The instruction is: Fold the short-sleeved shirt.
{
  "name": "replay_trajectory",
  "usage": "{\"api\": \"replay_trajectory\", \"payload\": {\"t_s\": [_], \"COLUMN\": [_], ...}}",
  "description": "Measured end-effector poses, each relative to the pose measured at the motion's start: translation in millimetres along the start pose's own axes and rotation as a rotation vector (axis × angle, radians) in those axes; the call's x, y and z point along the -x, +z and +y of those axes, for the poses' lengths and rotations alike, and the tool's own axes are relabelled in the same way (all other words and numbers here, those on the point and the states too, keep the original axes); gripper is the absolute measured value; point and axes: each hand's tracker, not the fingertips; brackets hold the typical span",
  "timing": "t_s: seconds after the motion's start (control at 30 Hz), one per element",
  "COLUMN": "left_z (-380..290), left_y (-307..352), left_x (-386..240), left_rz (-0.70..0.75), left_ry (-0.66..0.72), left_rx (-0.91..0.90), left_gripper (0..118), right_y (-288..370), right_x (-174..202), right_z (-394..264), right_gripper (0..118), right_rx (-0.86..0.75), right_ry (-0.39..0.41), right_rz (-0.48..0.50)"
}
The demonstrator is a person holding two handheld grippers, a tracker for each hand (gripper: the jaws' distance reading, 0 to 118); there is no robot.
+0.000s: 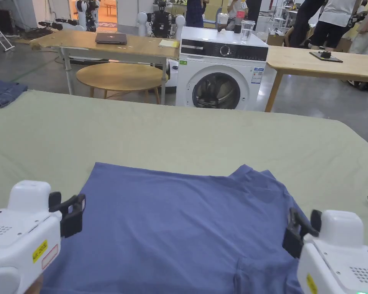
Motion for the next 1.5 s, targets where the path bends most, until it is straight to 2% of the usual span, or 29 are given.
{"api": "replay_trajectory", "payload": {"t_s": [0.07,0.1,0.13,0.17,0.37,0.6,0.77,0.8,0.87,0.9,0.97,1.03,1.1,1.17,1.27,1.33,1.37,1.43,1.5], "left_z": [6.3,9.0,12.7,14.9,19.4,3.0,-22.1,-25.5,-35.8,-39.7,-50.1,-61.7,-73.7,-90.5,-88.7,-88.9,-88.9,-87.5,-87.1], "left_y": [1.1,1.5,0.1,0.2,-4.4,-8.9,-5.1,-4.1,-2.1,-2.0,-4.1,-10.2,-19.4,-32.9,-31.8,-29.5,-28.6,-26.4,-26.6], "left_x": [-10.6,-15.2,-20.1,-23.0,-24.1,18.1,70.1,76.9,91.7,96.0,102.3,105.5,104.6,104.0,98.1,88.4,84.5,78.3,76.9], "left_rz": [0.027,0.035,0.045,0.05,0.041,0.024,0.002,-0.008,-0.013,-0.013,0.005,0.041,0.053,0.045,0.085,0.097,0.083,0.047,0.039], "left_ry": [-0.032,-0.048,-0.062,-0.073,-0.071,-0.066,0.043,0.061,0.089,0.1,0.121,0.124,0.129,0.136,0.136,0.066,0.028,-0.002,0.009], "left_rx": [-0.055,-0.069,-0.075,-0.081,-0.031,0.313,0.557,0.589,0.653,0.675,0.739,0.778,0.803,0.856,0.811,0.802,0.794,0.78,0.778], "left_gripper": [28,13,3,0,0,0,0,2,23,30,33,45,50,50,50,47,41,16,4], "right_y": [-3.2,-4.2,-4.9,-5.0,-10.9,-21.4,-27.3,-28.4,-29.6,-30.0,-31.2,-30.8,-30.7,-29.0,-24.6,-20.9,-19.8,-15.2,-12.8], "right_x": [16.2,21.7,29.1,33.8,44.1,38.4,32.9,32.2,31.5,31.1,29.9,27.9,26.3,22.6,15.0,8.5,5.0,-5.9,-19.0], "right_z": [6.4,8.5,10.6,12.1,14.3,3.8,-10.9,-13.3,-18.9,-20.6,-24.4,-27.9,-30.1,-31.7,-31.1,-30.6,-30.4,-29.6,-27.9], "right_gripper": [19,6,0,0,0,0,0,0,0,0,0,0,0,0,0,0,0,0,0], "right_rx": [-0.043,-0.051,-0.062,-0.065,-0.047,0.059,0.134,0.147,0.174,0.182,0.203,0.215,0.226,0.238,0.252,0.259,0.264,0.286,0.317], "right_ry": [-0.008,-0.008,-0.004,0.002,-0.013,-0.01,-0.008,-0.006,0.001,0.004,0.007,0.008,0.015,0.018,0.015,0.018,0.02,0.028,0.033], "right_rz": [0.016,0.02,0.022,0.024,0.055,0.066,0.076,0.077,0.078,0.078,0.076,0.078,0.072,0.068,0.059,0.049,0.045,0.034,0.019]}}
